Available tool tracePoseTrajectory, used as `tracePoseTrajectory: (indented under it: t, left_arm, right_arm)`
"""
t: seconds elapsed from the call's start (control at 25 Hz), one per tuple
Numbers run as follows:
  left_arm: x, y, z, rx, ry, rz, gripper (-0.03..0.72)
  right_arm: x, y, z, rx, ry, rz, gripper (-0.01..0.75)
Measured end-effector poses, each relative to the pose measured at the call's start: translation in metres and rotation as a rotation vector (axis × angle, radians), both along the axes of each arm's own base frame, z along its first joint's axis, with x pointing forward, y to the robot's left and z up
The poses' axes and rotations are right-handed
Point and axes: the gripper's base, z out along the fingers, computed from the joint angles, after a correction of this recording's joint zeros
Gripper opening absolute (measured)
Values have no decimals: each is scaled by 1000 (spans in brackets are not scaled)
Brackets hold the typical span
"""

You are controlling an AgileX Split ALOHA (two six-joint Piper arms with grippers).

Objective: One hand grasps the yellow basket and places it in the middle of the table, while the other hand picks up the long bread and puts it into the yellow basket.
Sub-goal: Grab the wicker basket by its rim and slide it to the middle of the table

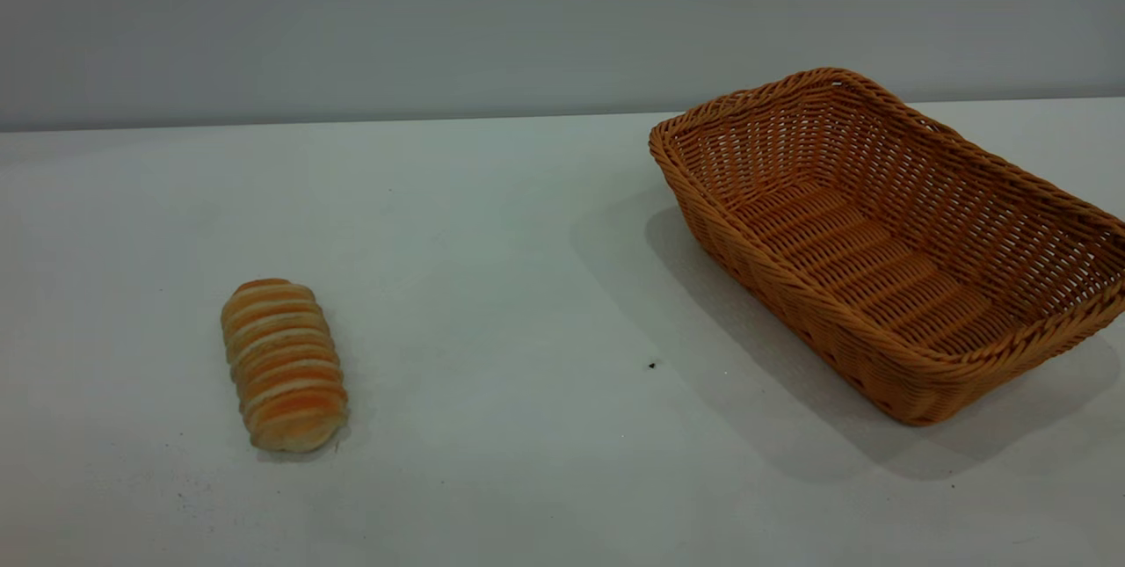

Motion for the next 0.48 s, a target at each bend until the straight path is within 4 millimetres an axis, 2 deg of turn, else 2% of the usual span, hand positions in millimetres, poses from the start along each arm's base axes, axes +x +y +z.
tracePoseTrajectory:
  t: [0.24,0.48]
  left_arm:
    - [3,1,0,-13,20,-42,504]
    - [28,1,4,-11,166,54,504]
  right_arm:
    - [0,1,0,63,9,1,461]
    - [4,-3,1,193,45,-101,455]
